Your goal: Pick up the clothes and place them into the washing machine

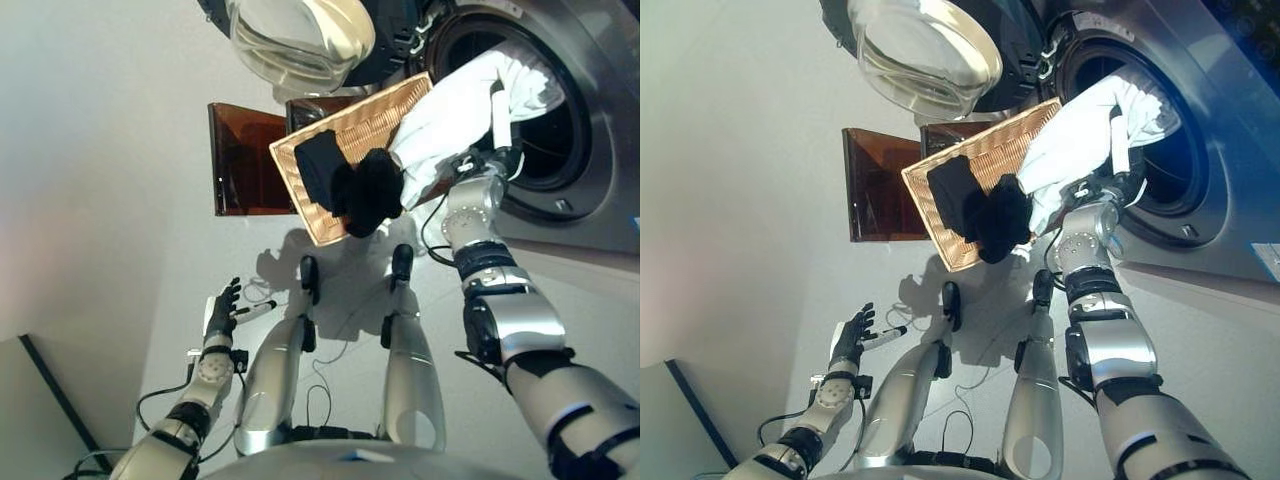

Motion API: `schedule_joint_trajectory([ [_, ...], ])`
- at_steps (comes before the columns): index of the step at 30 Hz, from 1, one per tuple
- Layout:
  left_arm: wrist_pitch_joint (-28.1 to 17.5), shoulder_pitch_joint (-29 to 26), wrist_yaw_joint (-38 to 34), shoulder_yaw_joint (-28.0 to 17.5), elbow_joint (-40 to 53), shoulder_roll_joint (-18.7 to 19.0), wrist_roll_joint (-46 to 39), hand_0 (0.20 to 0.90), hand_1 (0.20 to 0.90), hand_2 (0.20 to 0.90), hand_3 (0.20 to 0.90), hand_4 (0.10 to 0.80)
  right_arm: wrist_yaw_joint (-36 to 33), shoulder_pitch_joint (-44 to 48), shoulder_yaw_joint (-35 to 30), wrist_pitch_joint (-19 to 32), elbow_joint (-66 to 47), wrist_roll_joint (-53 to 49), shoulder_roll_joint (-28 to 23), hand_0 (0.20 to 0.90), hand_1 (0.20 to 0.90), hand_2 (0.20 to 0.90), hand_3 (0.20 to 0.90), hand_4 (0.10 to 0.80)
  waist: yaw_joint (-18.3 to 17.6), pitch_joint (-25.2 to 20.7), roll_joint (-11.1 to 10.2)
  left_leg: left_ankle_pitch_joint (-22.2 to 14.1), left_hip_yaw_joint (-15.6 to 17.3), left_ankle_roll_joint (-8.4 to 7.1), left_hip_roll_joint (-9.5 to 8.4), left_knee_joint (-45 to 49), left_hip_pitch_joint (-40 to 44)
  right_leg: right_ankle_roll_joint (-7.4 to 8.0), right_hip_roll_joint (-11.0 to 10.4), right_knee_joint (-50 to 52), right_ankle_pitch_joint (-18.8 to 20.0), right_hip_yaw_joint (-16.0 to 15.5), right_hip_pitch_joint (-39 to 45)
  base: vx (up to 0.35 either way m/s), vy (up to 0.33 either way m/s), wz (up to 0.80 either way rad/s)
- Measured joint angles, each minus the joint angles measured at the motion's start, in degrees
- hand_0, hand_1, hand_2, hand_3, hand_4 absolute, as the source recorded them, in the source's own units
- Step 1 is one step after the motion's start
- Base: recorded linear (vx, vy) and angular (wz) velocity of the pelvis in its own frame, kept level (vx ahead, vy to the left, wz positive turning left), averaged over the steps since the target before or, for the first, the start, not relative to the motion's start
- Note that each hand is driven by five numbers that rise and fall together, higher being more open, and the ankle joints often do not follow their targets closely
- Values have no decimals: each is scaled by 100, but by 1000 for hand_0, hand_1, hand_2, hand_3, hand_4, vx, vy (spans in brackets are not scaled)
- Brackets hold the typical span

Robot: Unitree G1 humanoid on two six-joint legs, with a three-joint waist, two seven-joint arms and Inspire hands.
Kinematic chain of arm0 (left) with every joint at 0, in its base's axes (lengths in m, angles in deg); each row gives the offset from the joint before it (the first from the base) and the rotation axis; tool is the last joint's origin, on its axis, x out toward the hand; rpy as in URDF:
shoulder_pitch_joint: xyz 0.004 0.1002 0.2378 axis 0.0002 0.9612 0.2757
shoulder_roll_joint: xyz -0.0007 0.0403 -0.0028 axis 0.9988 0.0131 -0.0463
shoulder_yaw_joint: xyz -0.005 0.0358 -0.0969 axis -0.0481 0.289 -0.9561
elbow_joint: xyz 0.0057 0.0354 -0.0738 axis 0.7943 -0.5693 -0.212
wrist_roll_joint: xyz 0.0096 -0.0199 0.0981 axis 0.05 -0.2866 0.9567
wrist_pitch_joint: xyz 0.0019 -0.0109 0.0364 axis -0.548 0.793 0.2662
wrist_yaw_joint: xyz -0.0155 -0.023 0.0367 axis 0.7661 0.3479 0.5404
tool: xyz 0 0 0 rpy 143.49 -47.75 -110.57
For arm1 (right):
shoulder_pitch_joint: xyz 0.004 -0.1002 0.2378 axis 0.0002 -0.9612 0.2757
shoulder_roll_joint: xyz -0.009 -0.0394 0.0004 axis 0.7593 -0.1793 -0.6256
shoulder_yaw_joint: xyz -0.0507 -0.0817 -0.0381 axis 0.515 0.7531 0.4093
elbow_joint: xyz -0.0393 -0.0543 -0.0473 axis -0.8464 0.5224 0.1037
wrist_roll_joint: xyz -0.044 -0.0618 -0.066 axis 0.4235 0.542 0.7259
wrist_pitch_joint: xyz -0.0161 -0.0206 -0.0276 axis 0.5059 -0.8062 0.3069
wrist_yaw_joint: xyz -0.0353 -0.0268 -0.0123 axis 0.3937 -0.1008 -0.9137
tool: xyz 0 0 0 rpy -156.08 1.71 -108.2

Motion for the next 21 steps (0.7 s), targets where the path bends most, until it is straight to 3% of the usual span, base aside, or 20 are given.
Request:
schedule_joint_trajectory([
  [5,-1,69,77,19,13,-156,-5,900,900,900,900,800,0,2,-20,71,66,-214,-18,200,200,200,200,300,-3,-137,204,-26,-2,30,-31,-22,-8,34,-28,-4,-25,17,-25,-7,-2,-1],
  [13,-3,117,206,190,13,-220,-14,900,900,900,900,800,9,100,-599,207,452,-813,-119,200,200,200,200,300,19,-284,273,-34,1,72,-40,-9,-102,55,-33,2,2,28,-110,-5,3,1],
  [21,-2,134,238,191,9,-221,-38,900,900,900,900,800,-24,804,-967,395,1034,-1248,-763,200,200,200,200,300,148,-312,314,-44,-5,58,-53,0,-92,56,-47,5,2,37,-96,1,1,3],
])
